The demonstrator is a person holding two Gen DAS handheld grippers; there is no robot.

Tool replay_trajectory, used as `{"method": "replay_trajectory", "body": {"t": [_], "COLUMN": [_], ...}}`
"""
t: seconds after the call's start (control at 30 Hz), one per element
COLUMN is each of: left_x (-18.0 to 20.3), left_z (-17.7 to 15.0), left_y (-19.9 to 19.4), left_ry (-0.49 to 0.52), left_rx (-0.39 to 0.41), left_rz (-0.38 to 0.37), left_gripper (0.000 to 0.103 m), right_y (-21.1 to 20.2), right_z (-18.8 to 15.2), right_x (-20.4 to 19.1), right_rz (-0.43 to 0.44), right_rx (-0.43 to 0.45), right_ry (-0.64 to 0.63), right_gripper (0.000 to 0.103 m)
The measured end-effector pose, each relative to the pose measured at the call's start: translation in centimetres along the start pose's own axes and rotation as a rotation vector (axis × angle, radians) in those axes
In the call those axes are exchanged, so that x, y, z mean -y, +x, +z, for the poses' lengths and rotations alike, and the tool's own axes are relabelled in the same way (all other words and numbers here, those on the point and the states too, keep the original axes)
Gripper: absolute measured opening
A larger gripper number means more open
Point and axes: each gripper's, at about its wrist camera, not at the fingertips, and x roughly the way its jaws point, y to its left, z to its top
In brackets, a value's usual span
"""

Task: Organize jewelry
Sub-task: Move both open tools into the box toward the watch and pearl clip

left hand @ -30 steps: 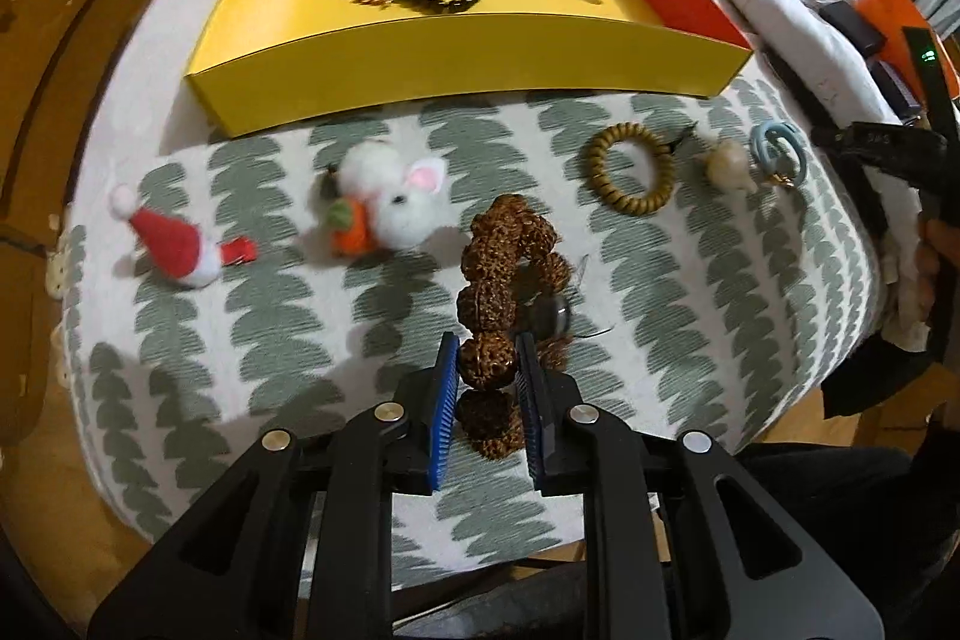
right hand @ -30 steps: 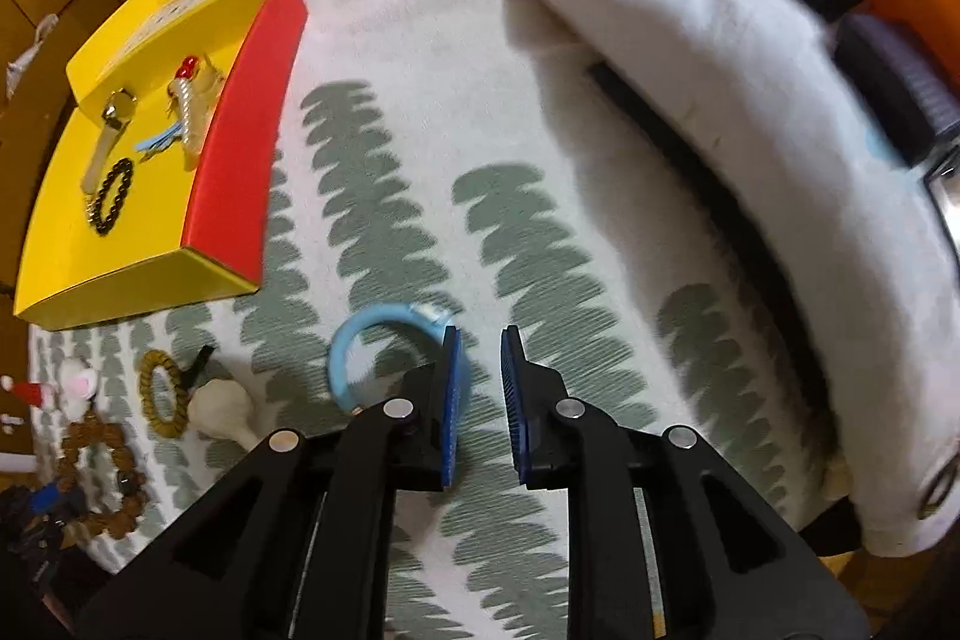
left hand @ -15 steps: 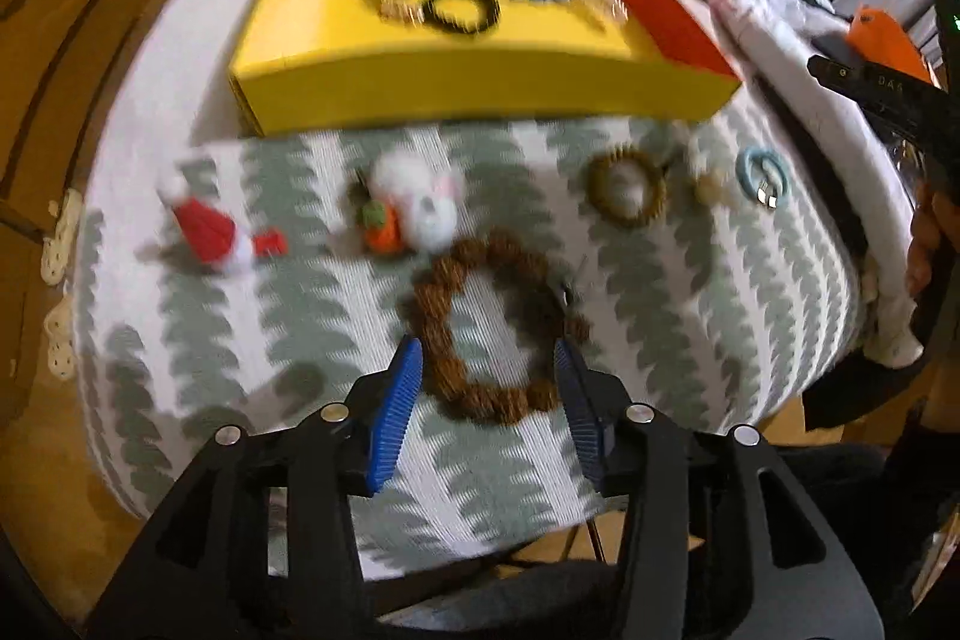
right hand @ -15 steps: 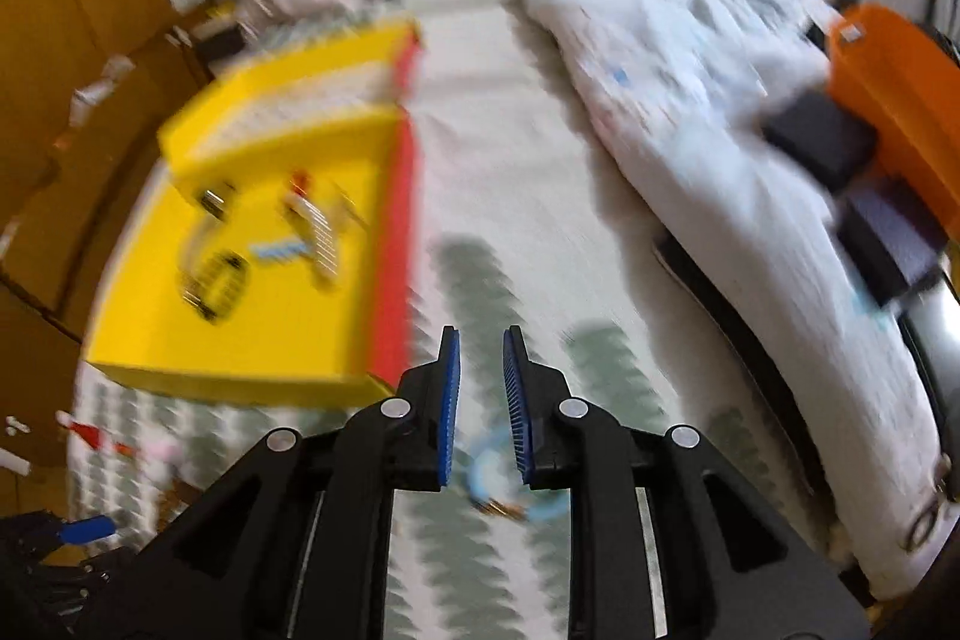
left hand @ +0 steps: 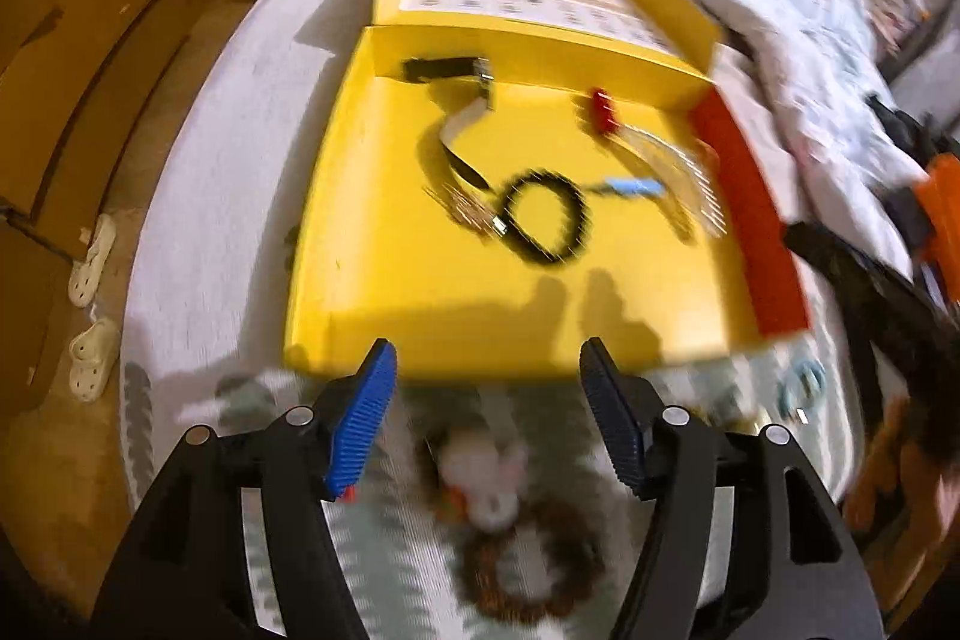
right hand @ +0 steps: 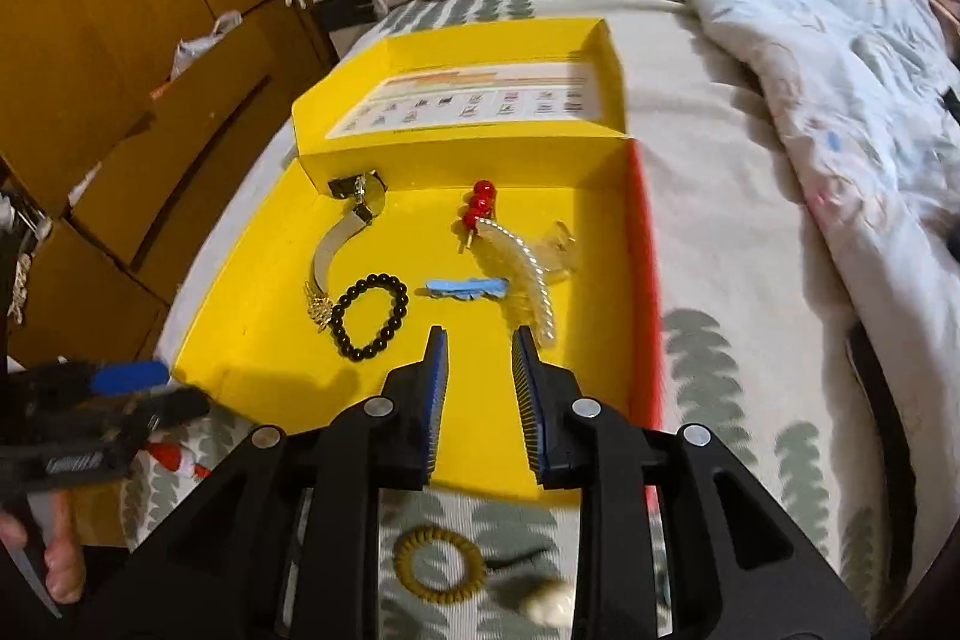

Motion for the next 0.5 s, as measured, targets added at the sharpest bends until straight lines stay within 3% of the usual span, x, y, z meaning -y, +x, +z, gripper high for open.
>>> {"method": "replay_trajectory", "body": {"t": [0.17,0.5], "left_x": [-1.3,-1.7], "left_z": [3.4,6.4], "left_y": [3.0,5.8], "left_ry": [-0.054,-0.054], "left_rx": [-0.019,-0.05], "left_rz": [0.011,0.031], "left_gripper": [0.063,0.063], "right_y": [2.3,5.8], "right_z": [1.6,2.3], "right_x": [-0.7,0.2], "right_rz": [-0.014,-0.05], "right_rx": [-0.021,-0.072], "right_ry": [-0.016,-0.001], "right_gripper": [0.027,0.027]}}
